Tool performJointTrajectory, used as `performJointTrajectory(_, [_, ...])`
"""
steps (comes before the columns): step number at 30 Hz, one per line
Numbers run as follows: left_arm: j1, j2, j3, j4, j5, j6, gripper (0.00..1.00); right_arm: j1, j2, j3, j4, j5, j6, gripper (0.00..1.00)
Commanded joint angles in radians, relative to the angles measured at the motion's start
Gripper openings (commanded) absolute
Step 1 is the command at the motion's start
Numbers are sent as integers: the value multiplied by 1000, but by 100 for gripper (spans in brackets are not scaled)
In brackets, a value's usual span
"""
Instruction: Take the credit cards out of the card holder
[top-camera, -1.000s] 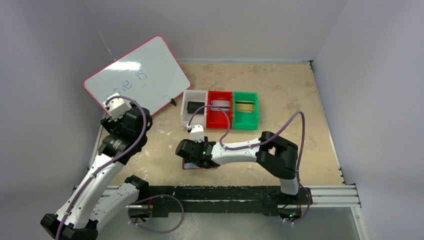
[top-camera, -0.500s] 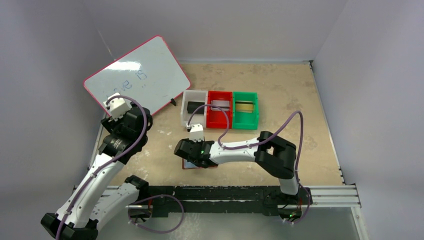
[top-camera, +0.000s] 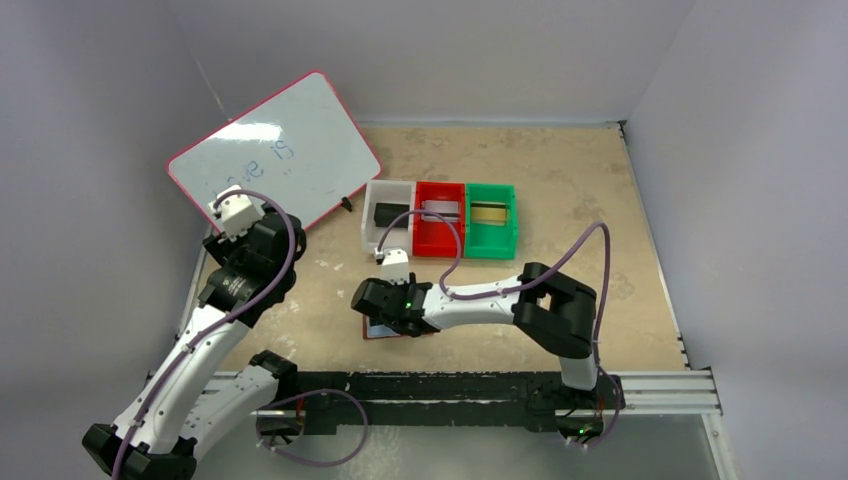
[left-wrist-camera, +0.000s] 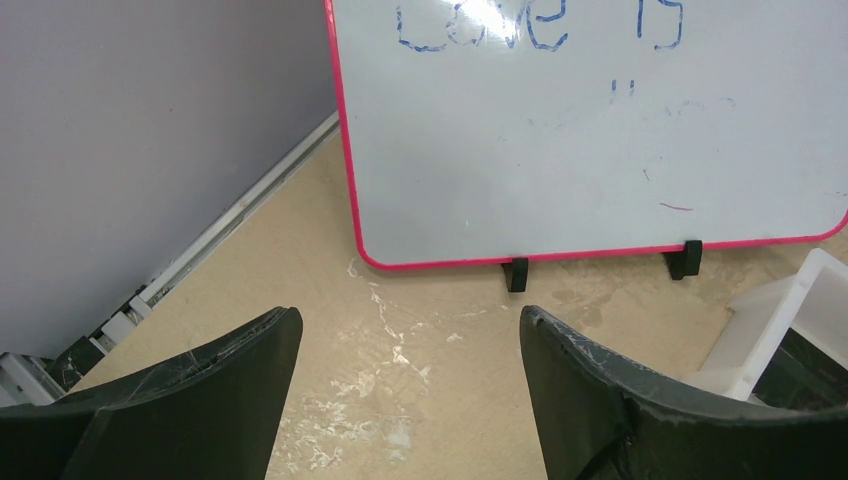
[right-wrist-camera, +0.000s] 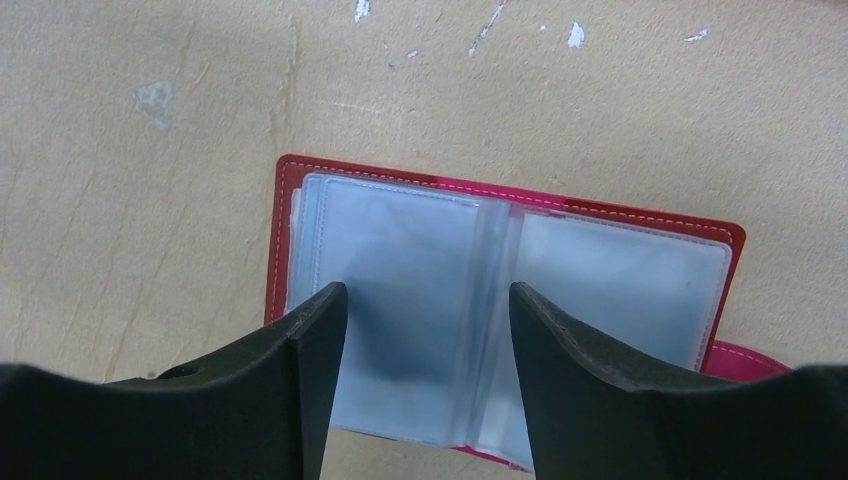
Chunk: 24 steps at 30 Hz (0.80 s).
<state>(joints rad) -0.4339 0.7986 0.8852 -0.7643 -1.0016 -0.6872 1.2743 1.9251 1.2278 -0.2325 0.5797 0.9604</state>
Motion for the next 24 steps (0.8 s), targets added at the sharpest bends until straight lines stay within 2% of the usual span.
performJointTrajectory(1, [4,-4,2,33,-7,12,80,2,-51,2,-10,7,-4,64])
performJointTrajectory(17, [4,-1,-1,38,5,20,81,3,-48,39,13,32,-39,66])
performJointTrajectory(24, [4,63,7,40,45,20,81,6,-48,44,32,32,-50,66])
